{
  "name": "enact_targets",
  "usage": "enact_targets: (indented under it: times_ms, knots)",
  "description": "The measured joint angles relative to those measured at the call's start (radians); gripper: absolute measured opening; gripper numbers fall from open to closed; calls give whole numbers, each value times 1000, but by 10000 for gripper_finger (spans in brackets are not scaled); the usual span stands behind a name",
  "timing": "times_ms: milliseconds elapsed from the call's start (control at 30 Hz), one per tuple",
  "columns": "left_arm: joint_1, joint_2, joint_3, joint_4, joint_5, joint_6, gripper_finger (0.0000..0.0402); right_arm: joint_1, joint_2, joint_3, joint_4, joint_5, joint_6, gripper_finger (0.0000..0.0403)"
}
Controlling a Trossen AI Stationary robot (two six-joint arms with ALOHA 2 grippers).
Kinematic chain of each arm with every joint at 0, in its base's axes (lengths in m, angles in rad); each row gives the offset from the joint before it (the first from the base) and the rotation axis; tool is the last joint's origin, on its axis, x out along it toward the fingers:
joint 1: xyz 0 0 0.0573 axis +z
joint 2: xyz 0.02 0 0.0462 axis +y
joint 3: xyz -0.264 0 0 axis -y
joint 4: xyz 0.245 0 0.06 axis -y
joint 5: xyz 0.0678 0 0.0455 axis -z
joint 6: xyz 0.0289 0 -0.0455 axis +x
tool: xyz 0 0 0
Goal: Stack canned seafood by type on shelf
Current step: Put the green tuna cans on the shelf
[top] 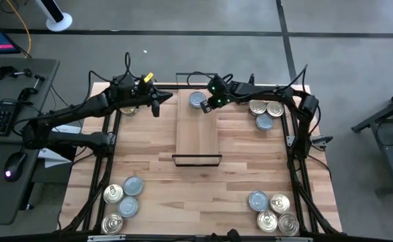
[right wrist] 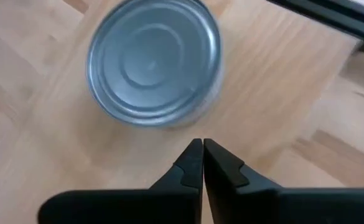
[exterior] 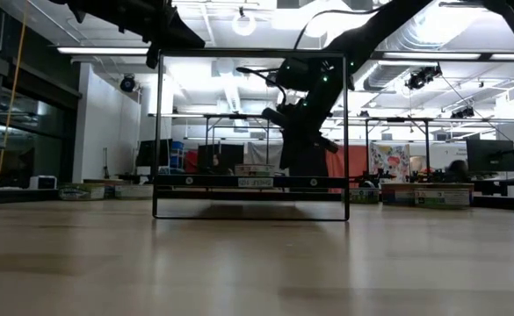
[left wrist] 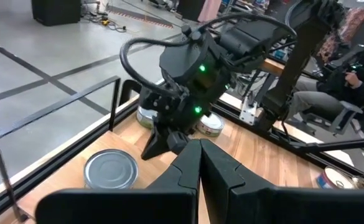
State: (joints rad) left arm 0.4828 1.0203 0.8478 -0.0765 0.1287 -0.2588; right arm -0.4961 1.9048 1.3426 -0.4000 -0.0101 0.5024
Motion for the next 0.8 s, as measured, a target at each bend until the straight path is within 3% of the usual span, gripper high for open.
enact_targets:
  times_ms: [800]
  knots:
    - [-5,0,0,-3,-1,0,0,-5,31,-1,81,-20,247,0]
